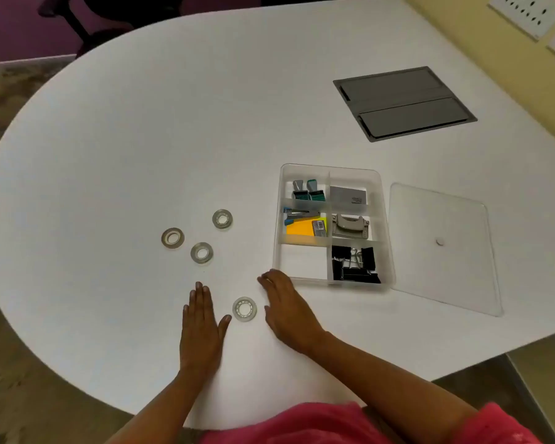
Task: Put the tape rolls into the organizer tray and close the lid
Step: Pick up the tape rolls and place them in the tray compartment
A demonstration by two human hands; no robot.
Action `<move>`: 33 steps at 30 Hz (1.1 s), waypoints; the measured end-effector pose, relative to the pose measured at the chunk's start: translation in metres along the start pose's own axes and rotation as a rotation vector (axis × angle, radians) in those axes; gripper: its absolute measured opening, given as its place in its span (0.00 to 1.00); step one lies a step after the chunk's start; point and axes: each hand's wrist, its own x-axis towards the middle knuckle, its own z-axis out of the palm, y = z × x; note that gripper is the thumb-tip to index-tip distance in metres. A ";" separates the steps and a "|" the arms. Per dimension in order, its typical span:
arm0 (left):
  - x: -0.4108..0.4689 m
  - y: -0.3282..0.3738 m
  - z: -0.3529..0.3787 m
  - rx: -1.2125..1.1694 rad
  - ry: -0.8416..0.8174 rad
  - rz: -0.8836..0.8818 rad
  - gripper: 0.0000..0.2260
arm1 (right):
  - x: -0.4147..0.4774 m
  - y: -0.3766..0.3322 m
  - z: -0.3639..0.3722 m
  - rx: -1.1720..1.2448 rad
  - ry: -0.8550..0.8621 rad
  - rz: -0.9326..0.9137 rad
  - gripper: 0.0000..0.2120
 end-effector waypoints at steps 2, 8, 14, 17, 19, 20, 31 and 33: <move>0.003 -0.003 0.001 0.009 0.028 0.000 0.38 | 0.008 -0.005 0.009 -0.041 -0.013 -0.038 0.31; 0.013 -0.007 0.004 0.079 0.048 0.005 0.31 | 0.033 -0.012 0.021 0.060 -0.310 -0.089 0.37; 0.023 -0.013 0.006 0.077 0.064 0.020 0.27 | 0.035 -0.005 0.032 0.050 -0.385 -0.170 0.33; 0.023 -0.016 0.007 0.075 0.062 0.020 0.27 | 0.034 -0.001 0.032 0.080 -0.363 -0.199 0.27; 0.023 -0.017 0.009 0.079 0.060 0.015 0.27 | 0.035 0.000 0.031 0.055 -0.317 -0.237 0.26; 0.024 -0.018 0.009 0.074 0.061 0.014 0.27 | 0.035 0.000 0.029 0.056 -0.285 -0.250 0.27; 0.024 -0.016 0.008 0.046 0.073 0.011 0.27 | 0.043 0.019 -0.047 0.204 0.064 0.143 0.26; 0.024 -0.016 0.008 0.048 0.073 0.010 0.27 | 0.046 0.032 -0.054 0.128 0.058 0.261 0.24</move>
